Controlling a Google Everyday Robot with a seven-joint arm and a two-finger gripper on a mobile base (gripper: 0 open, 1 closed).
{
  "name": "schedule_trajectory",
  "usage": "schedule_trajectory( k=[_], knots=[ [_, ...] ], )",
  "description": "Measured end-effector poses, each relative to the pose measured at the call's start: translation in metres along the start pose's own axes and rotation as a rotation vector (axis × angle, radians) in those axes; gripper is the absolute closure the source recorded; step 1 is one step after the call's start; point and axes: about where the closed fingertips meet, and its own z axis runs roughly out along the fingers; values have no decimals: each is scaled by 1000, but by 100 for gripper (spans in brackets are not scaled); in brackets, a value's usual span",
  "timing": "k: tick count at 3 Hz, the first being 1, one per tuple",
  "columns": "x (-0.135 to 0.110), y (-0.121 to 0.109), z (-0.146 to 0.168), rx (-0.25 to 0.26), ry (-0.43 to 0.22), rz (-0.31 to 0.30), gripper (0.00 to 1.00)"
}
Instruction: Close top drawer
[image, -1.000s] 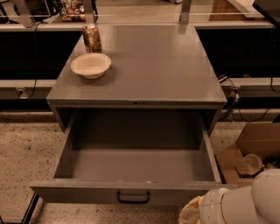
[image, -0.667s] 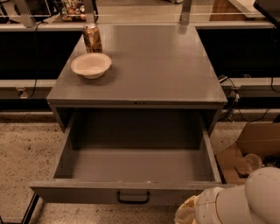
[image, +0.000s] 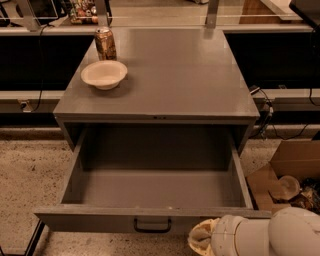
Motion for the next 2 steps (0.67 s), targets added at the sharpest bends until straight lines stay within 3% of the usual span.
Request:
schedule_trajectory(
  k=[1,2],
  knots=[
    [-4,-17,12,77,-14,-40,100],
    [-7,-34,22,120,-19,-60,100]
  ],
)
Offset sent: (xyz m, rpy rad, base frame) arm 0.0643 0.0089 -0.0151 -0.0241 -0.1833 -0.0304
